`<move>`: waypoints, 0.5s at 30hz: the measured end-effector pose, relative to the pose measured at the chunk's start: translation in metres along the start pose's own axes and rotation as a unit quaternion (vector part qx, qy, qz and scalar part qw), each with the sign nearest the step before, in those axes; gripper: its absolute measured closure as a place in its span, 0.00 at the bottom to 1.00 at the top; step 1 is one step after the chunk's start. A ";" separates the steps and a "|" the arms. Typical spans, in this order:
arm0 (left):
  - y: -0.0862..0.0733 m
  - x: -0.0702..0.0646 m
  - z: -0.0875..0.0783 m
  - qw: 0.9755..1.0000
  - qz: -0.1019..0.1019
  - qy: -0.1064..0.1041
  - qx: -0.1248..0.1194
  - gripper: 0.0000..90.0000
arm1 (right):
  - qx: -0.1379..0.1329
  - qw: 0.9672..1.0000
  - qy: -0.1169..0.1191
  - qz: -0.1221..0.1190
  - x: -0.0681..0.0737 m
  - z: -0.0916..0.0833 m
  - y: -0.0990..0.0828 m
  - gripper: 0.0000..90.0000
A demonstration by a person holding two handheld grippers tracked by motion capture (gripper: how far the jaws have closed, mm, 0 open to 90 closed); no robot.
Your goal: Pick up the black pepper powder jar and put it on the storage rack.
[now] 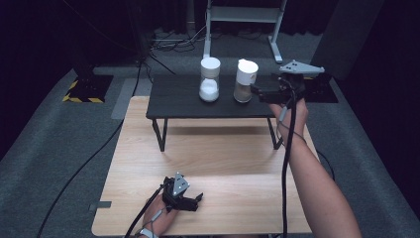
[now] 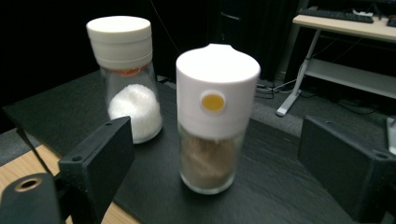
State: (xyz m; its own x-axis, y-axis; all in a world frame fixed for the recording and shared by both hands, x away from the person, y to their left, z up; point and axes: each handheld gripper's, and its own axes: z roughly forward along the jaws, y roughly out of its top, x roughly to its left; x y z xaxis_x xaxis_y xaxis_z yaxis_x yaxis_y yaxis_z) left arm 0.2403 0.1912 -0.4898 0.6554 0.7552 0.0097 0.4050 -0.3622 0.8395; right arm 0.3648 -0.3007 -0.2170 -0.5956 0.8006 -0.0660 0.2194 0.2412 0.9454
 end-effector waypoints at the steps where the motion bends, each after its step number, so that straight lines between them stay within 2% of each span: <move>1: 0.000 0.000 0.000 1.000 0.001 0.001 0.000 0.02 | 0.000 1.000 -0.002 -0.001 0.001 -0.006 -0.003 0.12; 4: 0.000 -0.001 0.000 1.000 0.006 0.003 -0.001 0.01 | 0.000 1.000 -0.005 0.001 0.002 -0.022 -0.013 0.12; 9: 0.001 0.001 0.001 1.000 -0.002 0.000 0.001 0.01 | 0.001 1.000 -0.010 -0.001 0.007 -0.044 -0.031 0.12; 15: 0.001 0.001 0.001 1.000 -0.003 0.000 0.002 0.01 | 0.006 1.000 -0.023 0.003 0.014 -0.055 -0.055 0.12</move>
State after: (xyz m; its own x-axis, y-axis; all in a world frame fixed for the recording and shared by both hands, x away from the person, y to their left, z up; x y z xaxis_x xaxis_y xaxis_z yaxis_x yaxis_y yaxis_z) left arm 0.2419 0.1906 -0.4895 0.6531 0.7573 0.0053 0.4104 -0.3598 0.8379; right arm 0.3016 -0.3330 -0.2522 -0.5587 0.8259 -0.0756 0.2321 0.2433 0.9418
